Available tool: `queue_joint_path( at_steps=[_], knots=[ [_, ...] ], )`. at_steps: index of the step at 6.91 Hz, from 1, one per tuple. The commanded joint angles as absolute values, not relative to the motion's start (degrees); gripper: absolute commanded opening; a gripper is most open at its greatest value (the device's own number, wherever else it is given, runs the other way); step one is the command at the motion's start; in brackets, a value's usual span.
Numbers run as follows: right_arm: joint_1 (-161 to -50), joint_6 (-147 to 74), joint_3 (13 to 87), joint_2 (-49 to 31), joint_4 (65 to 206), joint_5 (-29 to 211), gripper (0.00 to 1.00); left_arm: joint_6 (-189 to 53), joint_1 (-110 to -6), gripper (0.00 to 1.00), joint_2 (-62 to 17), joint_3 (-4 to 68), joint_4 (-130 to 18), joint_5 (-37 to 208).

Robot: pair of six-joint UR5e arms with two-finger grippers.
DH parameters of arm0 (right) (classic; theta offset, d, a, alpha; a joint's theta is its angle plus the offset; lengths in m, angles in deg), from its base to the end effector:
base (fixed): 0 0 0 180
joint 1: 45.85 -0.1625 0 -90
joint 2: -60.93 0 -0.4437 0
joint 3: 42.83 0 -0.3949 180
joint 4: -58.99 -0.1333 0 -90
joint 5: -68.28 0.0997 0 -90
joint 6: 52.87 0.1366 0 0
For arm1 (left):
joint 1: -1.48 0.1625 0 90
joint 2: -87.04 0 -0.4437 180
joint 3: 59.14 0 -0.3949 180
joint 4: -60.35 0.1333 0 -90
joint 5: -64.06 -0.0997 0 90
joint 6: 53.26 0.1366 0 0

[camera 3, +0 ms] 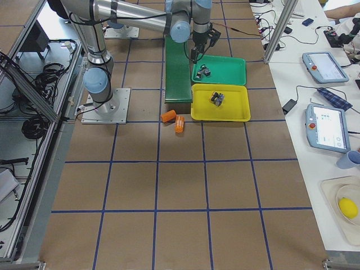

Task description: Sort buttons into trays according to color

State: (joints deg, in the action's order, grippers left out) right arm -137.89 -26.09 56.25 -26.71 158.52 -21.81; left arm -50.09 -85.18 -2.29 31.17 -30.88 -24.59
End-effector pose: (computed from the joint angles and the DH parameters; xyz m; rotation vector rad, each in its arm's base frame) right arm 0.1508 -0.4954 0.3877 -0.6708 -3.0587 -0.0499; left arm -0.1079 -0.4944 0.4706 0.0049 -3.1171 -0.0215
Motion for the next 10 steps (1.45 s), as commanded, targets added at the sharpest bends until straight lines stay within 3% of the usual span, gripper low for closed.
queue_joint_path(
  at_steps=[1, 4, 10],
  knots=[
    [-137.09, -31.06, 55.97, -31.96, 146.23, -21.98, 1.00, -50.09, -85.18, 1.00, -2.34, 31.12, -30.88, -24.62],
    [-136.03, -55.22, 56.58, -37.51, 145.03, -21.54, 1.00, -50.09, -85.18, 1.00, -2.34, 31.12, -30.88, -24.53],
    [-135.85, -54.10, 52.18, -34.00, 144.86, -21.45, 1.00, -50.09, -85.18, 1.00, -2.34, 31.12, -30.88, -24.53]
  ],
)
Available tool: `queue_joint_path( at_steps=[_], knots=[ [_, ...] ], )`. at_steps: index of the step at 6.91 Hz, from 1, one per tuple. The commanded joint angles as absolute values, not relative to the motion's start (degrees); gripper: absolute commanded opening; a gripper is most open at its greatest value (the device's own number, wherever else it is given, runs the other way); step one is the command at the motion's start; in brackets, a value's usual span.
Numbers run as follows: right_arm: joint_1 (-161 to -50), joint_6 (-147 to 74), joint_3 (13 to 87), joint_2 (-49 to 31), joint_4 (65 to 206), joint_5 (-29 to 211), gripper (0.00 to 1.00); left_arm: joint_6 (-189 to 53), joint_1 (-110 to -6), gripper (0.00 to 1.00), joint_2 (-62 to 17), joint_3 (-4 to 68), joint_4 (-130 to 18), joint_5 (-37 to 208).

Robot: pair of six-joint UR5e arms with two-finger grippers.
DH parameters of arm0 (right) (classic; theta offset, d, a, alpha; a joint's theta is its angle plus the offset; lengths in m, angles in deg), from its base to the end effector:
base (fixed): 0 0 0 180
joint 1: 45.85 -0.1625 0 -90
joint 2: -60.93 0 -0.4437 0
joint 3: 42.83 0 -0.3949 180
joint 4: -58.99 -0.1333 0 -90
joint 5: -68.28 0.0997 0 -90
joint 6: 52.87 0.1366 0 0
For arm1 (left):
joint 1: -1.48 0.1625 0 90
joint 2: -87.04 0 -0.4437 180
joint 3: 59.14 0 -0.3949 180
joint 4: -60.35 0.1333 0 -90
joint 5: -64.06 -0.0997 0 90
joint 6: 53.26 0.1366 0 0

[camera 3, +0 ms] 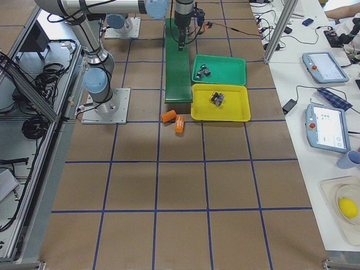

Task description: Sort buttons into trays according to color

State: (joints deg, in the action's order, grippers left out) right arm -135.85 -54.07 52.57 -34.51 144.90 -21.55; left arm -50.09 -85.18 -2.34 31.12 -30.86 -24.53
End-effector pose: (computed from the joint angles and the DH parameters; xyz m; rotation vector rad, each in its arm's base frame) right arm 0.1337 -0.4426 0.4612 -0.0327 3.1358 0.1108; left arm -0.1080 -0.4949 0.4706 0.0049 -3.1161 -0.0209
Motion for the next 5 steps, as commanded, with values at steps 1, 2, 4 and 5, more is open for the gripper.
queue_joint_path(
  at_steps=[1, 2, 4, 5],
  knots=[
    [-135.85, -54.10, 52.18, -33.99, 144.69, -21.54, 1.00, -50.09, -85.18, 1.00, -2.34, 31.12, -30.79, -24.53],
    [-135.94, -54.10, 52.88, -34.25, 144.51, -21.72, 1.00, -50.09, -85.18, 1.00, -2.34, 31.12, -30.79, -24.53],
    [-135.94, -54.10, 53.06, -34.17, 144.25, -21.72, 1.00, -50.09, -85.18, 1.00, -2.34, 31.12, -30.88, -24.53],
    [-135.94, -54.10, 53.06, -34.08, 144.25, -21.80, 1.00, -50.09, -85.18, 1.00, -2.34, 31.12, -30.79, -24.53]
  ],
)
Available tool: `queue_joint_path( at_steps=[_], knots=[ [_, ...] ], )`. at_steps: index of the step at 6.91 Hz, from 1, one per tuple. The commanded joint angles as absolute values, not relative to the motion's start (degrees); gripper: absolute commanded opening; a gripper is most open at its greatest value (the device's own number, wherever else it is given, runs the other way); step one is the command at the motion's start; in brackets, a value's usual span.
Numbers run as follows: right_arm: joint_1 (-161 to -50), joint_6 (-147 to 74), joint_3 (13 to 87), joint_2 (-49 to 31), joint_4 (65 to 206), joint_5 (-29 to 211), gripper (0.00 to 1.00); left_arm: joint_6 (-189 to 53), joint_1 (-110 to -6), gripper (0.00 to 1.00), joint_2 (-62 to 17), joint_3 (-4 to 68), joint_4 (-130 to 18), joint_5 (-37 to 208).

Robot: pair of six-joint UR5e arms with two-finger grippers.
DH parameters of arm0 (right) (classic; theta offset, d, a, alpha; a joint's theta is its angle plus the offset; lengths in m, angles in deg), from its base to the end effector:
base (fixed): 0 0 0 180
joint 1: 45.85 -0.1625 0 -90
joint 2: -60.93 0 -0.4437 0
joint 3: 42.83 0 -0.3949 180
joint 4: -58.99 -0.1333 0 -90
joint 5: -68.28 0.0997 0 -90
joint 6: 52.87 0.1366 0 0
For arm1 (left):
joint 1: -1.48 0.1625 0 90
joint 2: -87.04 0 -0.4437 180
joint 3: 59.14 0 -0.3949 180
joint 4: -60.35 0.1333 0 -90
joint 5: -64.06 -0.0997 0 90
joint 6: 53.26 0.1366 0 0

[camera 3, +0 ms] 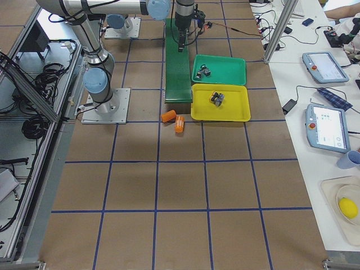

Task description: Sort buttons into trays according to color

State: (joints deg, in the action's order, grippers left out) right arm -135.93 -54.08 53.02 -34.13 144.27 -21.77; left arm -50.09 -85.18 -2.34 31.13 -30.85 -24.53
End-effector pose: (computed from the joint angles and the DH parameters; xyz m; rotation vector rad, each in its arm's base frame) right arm 0.1338 -0.4417 0.4535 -0.0354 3.1377 0.1510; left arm -0.1080 -0.4949 0.4706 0.0049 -3.1161 -0.0209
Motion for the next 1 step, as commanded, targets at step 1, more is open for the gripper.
queue_joint_path(
  at_steps=[1],
  knots=[
    [-135.94, -54.02, 53.15, -34.17, 143.99, -21.89, 1.00, -50.09, -85.18, 1.00, -2.34, 31.12, -30.88, -24.53]
  ],
)
